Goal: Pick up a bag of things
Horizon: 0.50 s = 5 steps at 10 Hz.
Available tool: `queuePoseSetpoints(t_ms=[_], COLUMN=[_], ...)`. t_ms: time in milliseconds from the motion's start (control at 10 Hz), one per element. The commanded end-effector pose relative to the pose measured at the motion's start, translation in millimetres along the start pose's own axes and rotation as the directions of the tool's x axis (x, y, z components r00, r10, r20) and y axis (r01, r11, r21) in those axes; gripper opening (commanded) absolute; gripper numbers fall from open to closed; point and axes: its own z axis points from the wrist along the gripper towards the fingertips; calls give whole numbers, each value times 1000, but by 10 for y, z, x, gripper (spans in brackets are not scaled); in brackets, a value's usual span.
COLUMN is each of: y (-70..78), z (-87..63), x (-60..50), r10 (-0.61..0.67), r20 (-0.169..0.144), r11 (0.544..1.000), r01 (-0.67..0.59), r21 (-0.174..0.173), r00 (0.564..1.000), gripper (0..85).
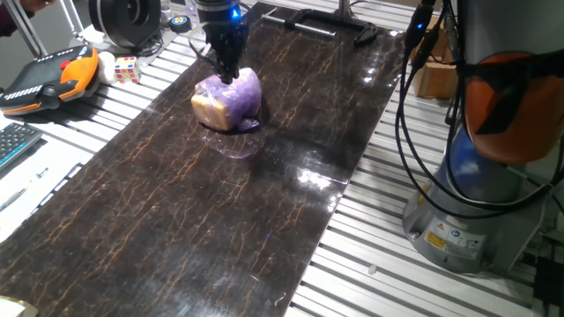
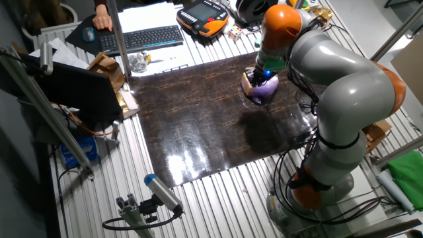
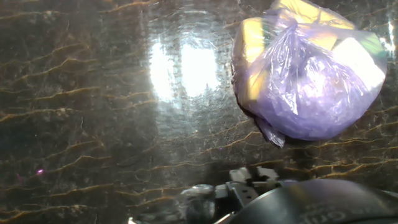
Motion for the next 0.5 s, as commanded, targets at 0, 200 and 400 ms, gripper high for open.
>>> queuePoseSetpoints(t_ms=[0, 200, 400], y=[-8, -17, -67], z=[10, 76, 173], x=[-6, -69, -161], r10=[2, 6, 8], r20=[0, -2, 3], r11=[1000, 1000, 1000], r01=[-2, -6, -8], r21=[0, -9, -13], r00=[1000, 1000, 1000], gripper=[7, 7, 7])
